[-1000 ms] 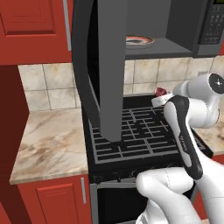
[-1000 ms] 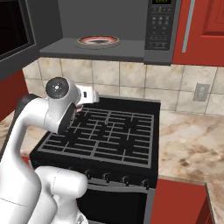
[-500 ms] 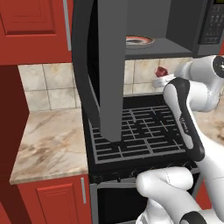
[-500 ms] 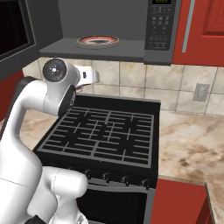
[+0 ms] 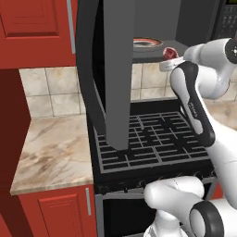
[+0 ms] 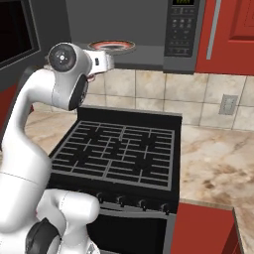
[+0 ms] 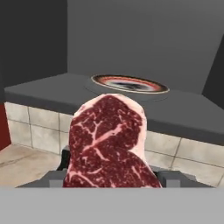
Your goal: Transport the steak from the fridge to the microwave and turn on the microwave.
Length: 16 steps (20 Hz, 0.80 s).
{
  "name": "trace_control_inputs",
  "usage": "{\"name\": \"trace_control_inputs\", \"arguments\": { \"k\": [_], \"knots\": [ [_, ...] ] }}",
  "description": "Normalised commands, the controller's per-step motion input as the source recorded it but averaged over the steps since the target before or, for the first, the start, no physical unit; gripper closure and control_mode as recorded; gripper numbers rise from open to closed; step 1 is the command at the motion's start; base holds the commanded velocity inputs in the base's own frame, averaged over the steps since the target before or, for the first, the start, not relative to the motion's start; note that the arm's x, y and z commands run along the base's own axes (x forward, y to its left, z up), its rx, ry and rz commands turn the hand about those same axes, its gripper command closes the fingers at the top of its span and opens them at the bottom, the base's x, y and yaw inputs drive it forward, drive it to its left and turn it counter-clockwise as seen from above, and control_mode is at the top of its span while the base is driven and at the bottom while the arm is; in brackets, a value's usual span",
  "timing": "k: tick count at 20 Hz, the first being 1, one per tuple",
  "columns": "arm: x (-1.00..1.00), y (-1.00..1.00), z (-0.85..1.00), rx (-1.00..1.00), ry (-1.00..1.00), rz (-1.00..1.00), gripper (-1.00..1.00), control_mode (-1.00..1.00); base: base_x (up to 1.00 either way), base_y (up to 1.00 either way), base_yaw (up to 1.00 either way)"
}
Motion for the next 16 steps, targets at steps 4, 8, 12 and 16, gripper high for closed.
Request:
{"name": "trace_control_inputs", "arguments": {
  "k": [4,8,12,16],
  "knots": [
    [0.41,0.00,0.27,0.00,-0.09,0.00,1.00,-1.00,0.00,0.00,0.00],
    [0.54,0.00,0.11,0.00,-0.02,0.00,1.00,-1.00,0.00,0.00,0.00],
    [0.57,0.00,0.01,0.00,0.00,0.00,1.00,-1.00,0.00,0.00,0.00],
    [0.33,0.00,0.26,0.00,-0.03,0.01,1.00,-1.00,0.00,0.00,0.00]
  ]
}}
